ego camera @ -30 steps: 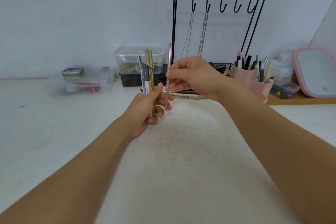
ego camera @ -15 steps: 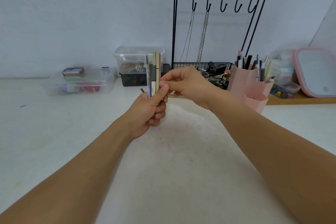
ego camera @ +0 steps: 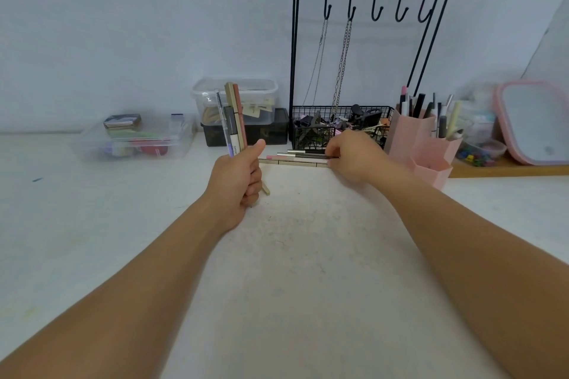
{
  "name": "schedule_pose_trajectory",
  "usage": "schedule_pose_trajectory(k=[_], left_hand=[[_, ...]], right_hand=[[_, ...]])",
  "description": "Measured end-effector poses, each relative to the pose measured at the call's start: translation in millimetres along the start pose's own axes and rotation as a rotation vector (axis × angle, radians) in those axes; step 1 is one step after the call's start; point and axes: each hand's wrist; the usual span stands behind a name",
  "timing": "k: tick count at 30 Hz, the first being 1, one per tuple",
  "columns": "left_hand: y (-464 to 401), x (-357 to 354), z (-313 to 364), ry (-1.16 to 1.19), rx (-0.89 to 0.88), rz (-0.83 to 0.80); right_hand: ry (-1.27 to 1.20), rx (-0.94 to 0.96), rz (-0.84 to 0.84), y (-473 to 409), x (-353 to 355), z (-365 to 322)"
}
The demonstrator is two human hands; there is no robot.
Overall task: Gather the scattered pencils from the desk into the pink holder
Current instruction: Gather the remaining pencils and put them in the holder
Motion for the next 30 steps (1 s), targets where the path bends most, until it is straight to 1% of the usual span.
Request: schedule_pose_trajectory(k=[6, 10, 13, 20, 24, 27, 30], left_hand=[[-2, 1, -1, -0.019, -0.011, -0.010], [-3, 0, -3, 0.019, -0.006, 0.061], [-3, -1, -3, 0.016, -0.006, 0.075], [-3, 0, -2, -0.004, 0.006, 0.027], [-3, 1, -2, -0.002, -0.002, 0.002], [-4, 1, -2, 0.008, -0.016, -0.001], [-2, -1, -1, 0.015, -0.048, -0.001]], right_hand=[[-0.069, 0.018, -0.034, 0, 1, 2], [-0.090, 0.019, -0.068, -1, 6, 2], [-0.073, -0.004, -0.108, -2, 9, 3], [-0.123, -0.042, -0.172, -2, 9, 2], [-0.161, -0.063, -0.156, -1, 12, -1], [-0.282, -0.059, -0.154, 2, 22, -10], [-0.582, -0.033, -0.222, 11, 32, -31]])
Point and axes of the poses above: each hand's wrist, its own y-axis away from the middle knuckle, its own x-axis out of the back of the hand, z = x × y, and after that the axes turned 12 degrees about -y, right-handed
